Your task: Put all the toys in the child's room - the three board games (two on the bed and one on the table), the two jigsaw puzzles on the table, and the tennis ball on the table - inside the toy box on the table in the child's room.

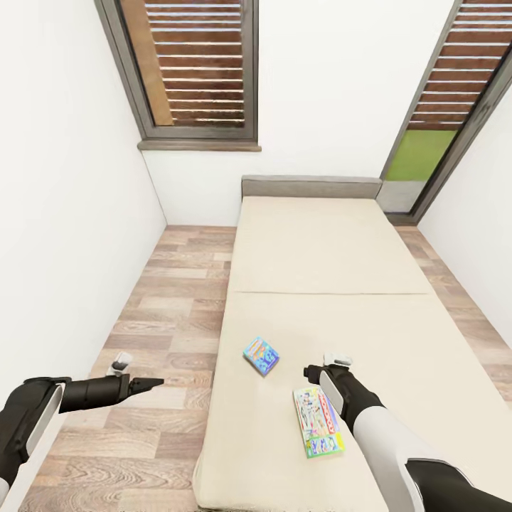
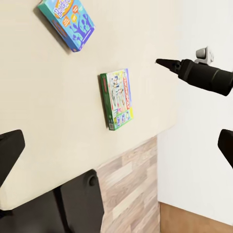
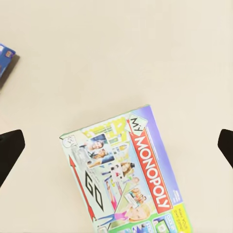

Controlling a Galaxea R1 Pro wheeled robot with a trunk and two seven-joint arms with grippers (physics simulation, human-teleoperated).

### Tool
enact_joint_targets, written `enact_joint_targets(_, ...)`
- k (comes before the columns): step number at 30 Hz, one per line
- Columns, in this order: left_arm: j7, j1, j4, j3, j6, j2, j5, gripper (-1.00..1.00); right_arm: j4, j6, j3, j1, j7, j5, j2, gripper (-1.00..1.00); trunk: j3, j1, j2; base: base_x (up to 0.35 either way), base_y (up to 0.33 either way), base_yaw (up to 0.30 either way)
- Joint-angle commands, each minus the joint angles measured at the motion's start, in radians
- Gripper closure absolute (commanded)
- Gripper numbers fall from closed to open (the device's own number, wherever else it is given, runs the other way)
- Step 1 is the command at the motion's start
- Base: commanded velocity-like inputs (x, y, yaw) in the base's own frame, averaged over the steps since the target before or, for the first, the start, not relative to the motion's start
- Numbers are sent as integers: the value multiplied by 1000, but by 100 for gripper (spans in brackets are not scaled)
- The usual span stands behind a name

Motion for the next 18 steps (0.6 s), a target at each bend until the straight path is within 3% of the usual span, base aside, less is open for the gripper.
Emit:
enact_joint_targets(1, -1, -1, 0, 2, 7, -2, 3, -100, -2, 3, -3, 0, -6, -10, 1, -100, -3, 0, -2, 0, 0, 0)
enact_joint_targets(18, -1, -1, 0, 10, 6, -10, 4, -100, -2, 3, -3, 0, -6, -10, 0, -100, -31, 0, -2, 0, 0, 0)
